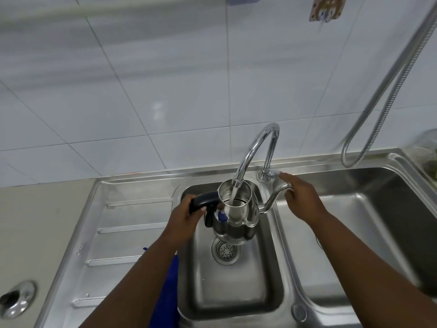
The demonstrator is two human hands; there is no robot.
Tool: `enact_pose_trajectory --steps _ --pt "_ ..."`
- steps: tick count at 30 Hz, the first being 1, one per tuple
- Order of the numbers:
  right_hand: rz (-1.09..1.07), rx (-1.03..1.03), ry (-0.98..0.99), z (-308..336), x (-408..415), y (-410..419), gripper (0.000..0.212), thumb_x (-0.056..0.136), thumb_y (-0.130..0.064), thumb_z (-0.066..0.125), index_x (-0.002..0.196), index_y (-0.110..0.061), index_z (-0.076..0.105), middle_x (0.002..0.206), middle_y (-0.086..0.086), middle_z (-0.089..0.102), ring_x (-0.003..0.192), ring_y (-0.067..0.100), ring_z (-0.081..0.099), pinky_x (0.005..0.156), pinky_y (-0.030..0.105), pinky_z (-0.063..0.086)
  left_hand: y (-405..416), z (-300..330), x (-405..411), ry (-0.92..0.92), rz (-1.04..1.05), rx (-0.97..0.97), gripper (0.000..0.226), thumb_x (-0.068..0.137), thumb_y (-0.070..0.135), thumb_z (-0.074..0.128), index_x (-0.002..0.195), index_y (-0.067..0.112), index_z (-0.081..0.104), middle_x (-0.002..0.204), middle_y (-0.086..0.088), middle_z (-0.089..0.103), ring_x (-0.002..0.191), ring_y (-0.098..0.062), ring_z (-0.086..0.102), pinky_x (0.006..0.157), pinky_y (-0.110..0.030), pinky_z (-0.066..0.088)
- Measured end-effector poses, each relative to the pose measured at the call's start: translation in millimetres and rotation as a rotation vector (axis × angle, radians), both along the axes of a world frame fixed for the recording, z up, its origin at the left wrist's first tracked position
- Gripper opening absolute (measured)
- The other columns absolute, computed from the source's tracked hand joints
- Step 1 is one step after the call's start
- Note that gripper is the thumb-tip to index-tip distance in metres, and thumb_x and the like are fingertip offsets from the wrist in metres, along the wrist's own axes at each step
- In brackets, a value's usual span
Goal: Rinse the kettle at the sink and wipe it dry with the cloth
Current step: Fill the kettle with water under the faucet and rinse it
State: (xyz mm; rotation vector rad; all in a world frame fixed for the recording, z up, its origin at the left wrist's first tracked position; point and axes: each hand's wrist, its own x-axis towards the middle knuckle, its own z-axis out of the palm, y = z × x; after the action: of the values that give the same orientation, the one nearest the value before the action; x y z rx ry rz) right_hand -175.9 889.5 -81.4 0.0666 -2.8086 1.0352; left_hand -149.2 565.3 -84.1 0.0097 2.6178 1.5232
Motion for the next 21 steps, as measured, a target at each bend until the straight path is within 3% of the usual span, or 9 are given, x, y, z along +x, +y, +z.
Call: enact_pose_trajectory --steps 3,5,7,10,14,21 --pt "-0.032 -0.048 0.076 -3 17 -6 0.055 0.079 0.011 0.056 0.13 -0.008 0.06 0.138 0.007 0.058 0.131 0.02 0.052 0.109 0.025 0.036 1 -1 -3 0.0 0.0 0.013 0.021 0.091 0.016 0.062 0.109 0.023 0.055 0.097 0.003 0.065 0.091 -0.006 0.061 0.074 -0.015 0.045" --pt "-0.067 -0.134 0.127 -7 24 -13 0.041 0.081 0.001 0.061 0.12 -0.009 0.067 0.124 0.008 0.068 0.118 0.021 0.063 0.1 0.024 0.046 3 0 -5 0.007 0.004 0.021 0.02 0.091 0.015 0.063 0.108 0.023 0.056 0.095 0.003 0.066 0.09 -0.005 0.061 0.074 -0.017 0.045" --pt "-0.112 -0.308 0.016 -8 28 -22 0.024 0.086 -0.006 0.066 0.106 -0.017 0.072 0.104 0.003 0.076 0.103 0.018 0.07 0.092 0.028 0.052 4 -1 -7 0.006 0.011 0.027 0.019 0.09 0.015 0.063 0.108 0.021 0.056 0.094 0.002 0.065 0.087 -0.005 0.061 0.073 -0.017 0.044" --pt "-0.134 -0.517 -0.115 -12 26 -29 0.022 0.092 -0.012 0.064 0.102 -0.03 0.072 0.102 -0.003 0.077 0.102 0.011 0.071 0.099 0.036 0.053 4 -2 -10 -0.004 0.017 0.031 0.019 0.091 0.016 0.062 0.109 0.019 0.056 0.096 -0.001 0.066 0.088 -0.008 0.061 0.073 -0.018 0.045" --pt "-0.131 -0.546 -0.118 -12 21 -30 0.02 0.094 -0.01 0.061 0.109 -0.017 0.073 0.103 0.0 0.076 0.101 0.013 0.071 0.1 0.041 0.054 3 -3 -12 -0.014 0.018 0.018 0.02 0.091 0.016 0.062 0.11 0.019 0.055 0.097 0.001 0.064 0.09 -0.004 0.059 0.074 -0.017 0.045" --pt "-0.125 -0.562 -0.128 -18 18 -29 0.021 0.093 -0.011 0.061 0.105 -0.024 0.073 0.102 0.0 0.077 0.1 0.015 0.072 0.098 0.047 0.054 1 -6 -16 -0.027 0.015 0.011 0.022 0.091 0.017 0.062 0.112 0.018 0.054 0.099 -0.002 0.064 0.091 -0.008 0.059 0.075 -0.019 0.045"
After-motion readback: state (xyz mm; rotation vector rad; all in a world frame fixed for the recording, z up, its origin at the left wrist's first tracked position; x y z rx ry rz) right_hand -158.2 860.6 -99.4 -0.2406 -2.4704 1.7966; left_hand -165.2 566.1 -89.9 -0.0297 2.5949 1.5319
